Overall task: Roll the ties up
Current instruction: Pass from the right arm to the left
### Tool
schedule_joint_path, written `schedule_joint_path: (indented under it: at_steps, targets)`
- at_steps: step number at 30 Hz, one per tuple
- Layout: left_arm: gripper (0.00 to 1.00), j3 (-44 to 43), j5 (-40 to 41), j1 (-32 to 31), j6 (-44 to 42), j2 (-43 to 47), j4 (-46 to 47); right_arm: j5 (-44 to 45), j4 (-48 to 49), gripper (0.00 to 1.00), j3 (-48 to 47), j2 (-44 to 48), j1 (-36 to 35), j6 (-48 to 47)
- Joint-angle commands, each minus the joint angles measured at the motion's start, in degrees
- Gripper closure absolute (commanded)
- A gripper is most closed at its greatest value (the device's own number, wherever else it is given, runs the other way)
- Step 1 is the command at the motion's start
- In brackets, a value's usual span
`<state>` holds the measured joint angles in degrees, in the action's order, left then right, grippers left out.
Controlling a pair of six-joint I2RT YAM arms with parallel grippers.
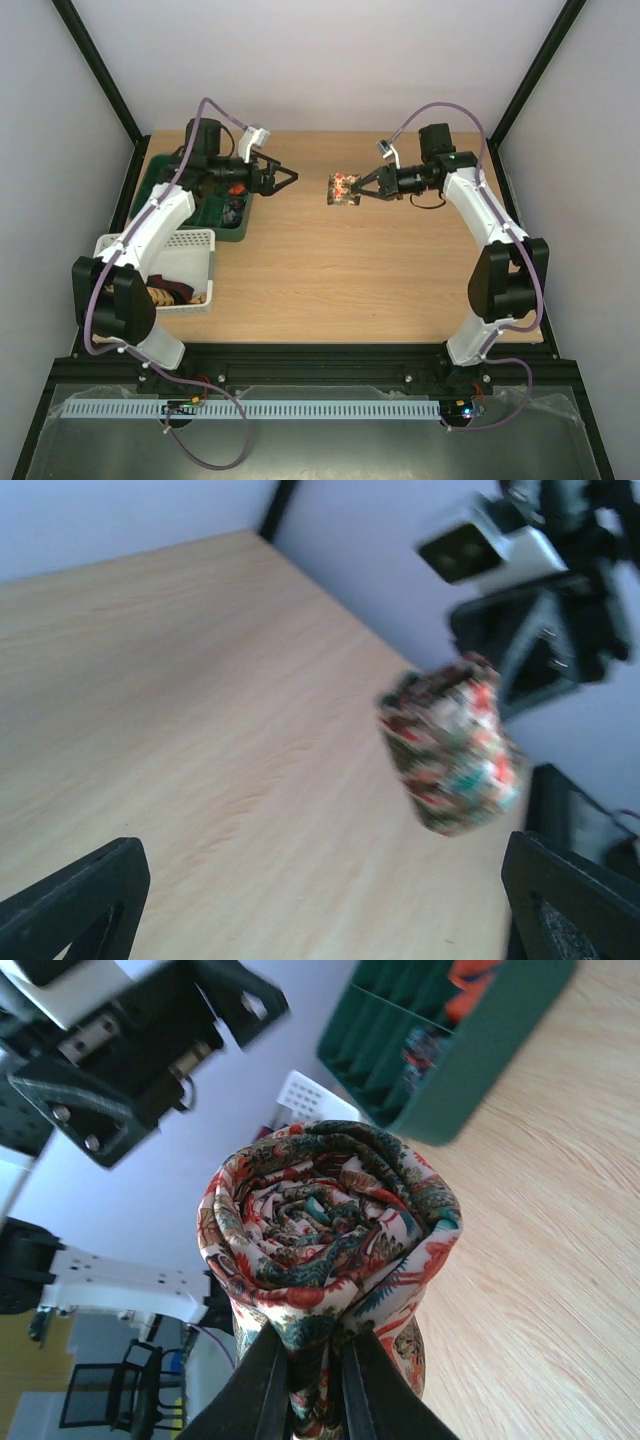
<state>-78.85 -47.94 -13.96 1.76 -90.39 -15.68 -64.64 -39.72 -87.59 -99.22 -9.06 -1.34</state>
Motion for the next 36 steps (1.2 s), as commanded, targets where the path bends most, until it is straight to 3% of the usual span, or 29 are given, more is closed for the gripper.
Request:
schedule_joint_path:
  at_steps: [1, 6, 11, 16, 21, 24, 29, 36]
  targets:
    - [0.01, 1.7, -16.2, -1.0, 12.8, 2.1, 3.0, -8.0, 20.7, 0.99, 2.6, 4.4, -2.0, 21.8]
    - [0.0, 6.8, -18.6, -2.5, 26.8, 4.2, 17.9, -7.1, 38.8, 0.99, 6.7, 8.2, -6.1, 34.7]
    - [0.0, 9.8, -18.8, -5.5, 29.9, 5.7, 23.6, -6.8, 40.6, 0.99, 6.7, 8.6, -9.2, 36.8]
    - [0.01, 14.3, -19.8, -6.3, 39.8, 6.3, 35.4, -6.0, 40.9, 0.99, 7.4, 9.0, -10.6, 37.2]
    - [0.05, 14.8, -19.8, -6.4, 42.6, 6.2, 39.3, -5.6, 42.2, 0.99, 8.6, 9.5, -12.0, 37.5]
    - [0.11, 14.8, -20.0, -6.4, 43.0, 6.1, 39.5, -5.3, 42.3, 0.99, 8.6, 9.3, -12.2, 37.5]
    - [0.33, 14.3, -19.5, -6.4, 41.9, 5.9, 37.9, -5.2, 42.9, 0.99, 8.6, 9.1, -12.4, 39.3]
    - [0.5, 13.3, -18.8, -6.5, 40.0, 6.2, 36.0, -5.0, 42.7, 0.99, 9.3, 9.2, -12.8, 39.1]
